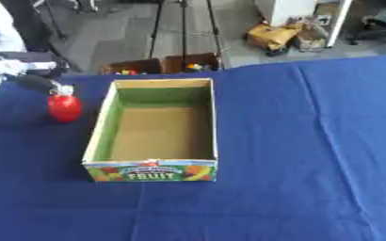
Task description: Pick up objects on the table and place them in the box.
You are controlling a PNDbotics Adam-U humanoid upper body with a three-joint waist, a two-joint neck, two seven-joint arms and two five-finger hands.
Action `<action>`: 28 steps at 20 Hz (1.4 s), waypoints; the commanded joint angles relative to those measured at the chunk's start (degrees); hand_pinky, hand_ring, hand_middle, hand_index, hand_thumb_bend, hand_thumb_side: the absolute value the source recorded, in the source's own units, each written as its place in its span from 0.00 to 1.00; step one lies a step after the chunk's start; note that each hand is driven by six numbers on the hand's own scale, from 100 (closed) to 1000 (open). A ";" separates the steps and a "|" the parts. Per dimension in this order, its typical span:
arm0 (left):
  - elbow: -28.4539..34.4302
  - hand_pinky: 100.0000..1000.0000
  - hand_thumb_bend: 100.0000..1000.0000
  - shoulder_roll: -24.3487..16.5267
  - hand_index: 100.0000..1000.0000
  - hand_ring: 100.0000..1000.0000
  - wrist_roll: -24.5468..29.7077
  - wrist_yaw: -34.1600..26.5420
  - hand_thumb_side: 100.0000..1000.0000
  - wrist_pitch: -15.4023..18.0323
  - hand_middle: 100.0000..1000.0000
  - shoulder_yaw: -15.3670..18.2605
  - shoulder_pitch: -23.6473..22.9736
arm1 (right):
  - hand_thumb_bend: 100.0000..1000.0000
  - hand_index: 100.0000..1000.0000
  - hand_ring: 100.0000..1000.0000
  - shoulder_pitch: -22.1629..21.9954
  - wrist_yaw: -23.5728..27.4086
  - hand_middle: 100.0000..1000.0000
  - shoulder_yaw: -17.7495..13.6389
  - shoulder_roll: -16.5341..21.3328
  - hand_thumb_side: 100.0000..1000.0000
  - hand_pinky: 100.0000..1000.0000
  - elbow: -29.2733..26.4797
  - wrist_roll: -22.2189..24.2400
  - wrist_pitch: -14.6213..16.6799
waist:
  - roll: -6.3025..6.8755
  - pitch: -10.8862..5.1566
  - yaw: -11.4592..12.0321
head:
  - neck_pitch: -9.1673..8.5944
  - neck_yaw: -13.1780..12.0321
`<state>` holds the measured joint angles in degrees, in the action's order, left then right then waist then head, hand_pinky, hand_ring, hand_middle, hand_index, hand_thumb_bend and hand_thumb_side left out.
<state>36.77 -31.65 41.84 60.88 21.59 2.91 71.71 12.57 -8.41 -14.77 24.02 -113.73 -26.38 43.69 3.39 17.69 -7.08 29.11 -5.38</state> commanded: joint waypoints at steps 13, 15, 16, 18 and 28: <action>-0.02 0.96 0.24 -1.88 1.00 1.00 9.58 1.77 0.67 1.80 1.00 1.59 1.30 | 0.00 0.81 0.75 0.69 0.39 0.61 -0.21 1.01 0.92 0.69 -0.86 -0.96 0.77 | 0.11 -0.41 -0.74 | -1.53 -0.74; -0.23 0.96 0.24 -2.01 1.00 1.00 9.25 3.37 0.66 1.23 1.00 1.68 1.12 | 0.00 0.81 0.75 0.74 0.35 0.61 -0.25 0.97 0.92 0.70 -0.86 -1.06 0.75 | 0.19 -0.25 -0.81 | -1.60 -0.81; -0.36 0.96 0.24 -2.08 1.00 1.00 9.07 4.24 0.66 1.00 1.00 1.69 1.03 | 0.00 0.81 0.75 0.76 0.32 0.61 -0.25 0.93 0.92 0.70 -0.86 -1.10 0.72 | 0.23 -0.16 -0.82 | -1.63 -0.82; -0.78 0.94 0.22 -2.15 1.00 1.00 8.75 5.62 0.64 0.66 1.00 1.91 0.82 | 0.00 0.81 0.75 0.80 0.25 0.61 -0.24 0.89 0.92 0.70 -0.86 -1.13 0.69 | 0.32 0.03 -0.86 | -1.71 -0.87; -2.37 0.83 0.10 -3.91 1.00 0.93 10.05 6.27 0.56 -1.20 1.00 3.41 0.54 | 0.00 0.81 0.75 1.01 -0.28 0.59 -0.48 0.87 0.91 0.70 -0.86 -1.96 0.82 | 0.56 1.16 -1.36 | -2.55 -2.12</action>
<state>33.95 -33.24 47.19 66.87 16.24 5.87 71.12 13.12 -8.45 -14.81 23.96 -113.73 -27.02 43.52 4.11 19.89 -8.41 27.17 -7.19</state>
